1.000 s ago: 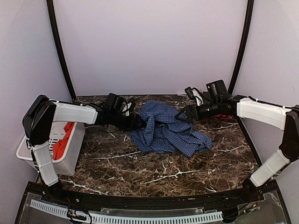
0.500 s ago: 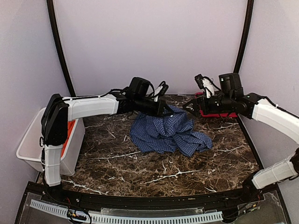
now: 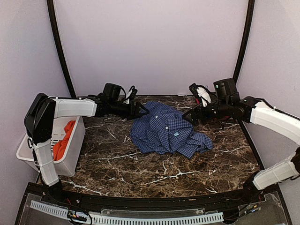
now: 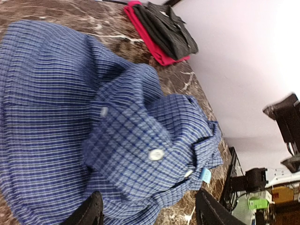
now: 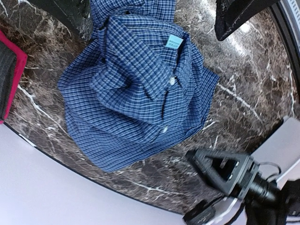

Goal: Fold and stack the mixed laundry pile
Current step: Pick up the crumpled shirt from the center of the board.

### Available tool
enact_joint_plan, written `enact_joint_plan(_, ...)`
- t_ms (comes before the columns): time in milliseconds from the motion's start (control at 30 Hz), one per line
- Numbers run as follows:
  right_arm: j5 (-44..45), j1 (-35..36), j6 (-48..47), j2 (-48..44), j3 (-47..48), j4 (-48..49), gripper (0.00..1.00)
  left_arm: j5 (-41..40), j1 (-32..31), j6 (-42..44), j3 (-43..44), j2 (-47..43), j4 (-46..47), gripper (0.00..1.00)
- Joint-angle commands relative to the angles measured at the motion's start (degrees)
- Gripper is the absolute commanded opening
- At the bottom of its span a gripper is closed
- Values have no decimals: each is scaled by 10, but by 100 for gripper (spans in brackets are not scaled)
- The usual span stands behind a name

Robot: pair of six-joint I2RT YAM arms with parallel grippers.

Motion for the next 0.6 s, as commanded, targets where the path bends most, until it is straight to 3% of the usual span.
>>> enact_joint_plan(0, 1, 69, -50, 26, 11, -8, 84, -57, 21, -8, -48, -98, -19, 66)
enact_joint_plan(200, 117, 161, -60, 147, 57, -46, 78, -125, 42, -34, -107, -121, -37, 66)
enact_joint_plan(400, 211, 185, -21, 271, 140, -93, 73, -123, 38, -55, -143, -110, -21, 66)
enact_joint_plan(567, 236, 193, 11, 331, 164, -97, 69, -146, 21, -44, -158, -103, -28, 66)
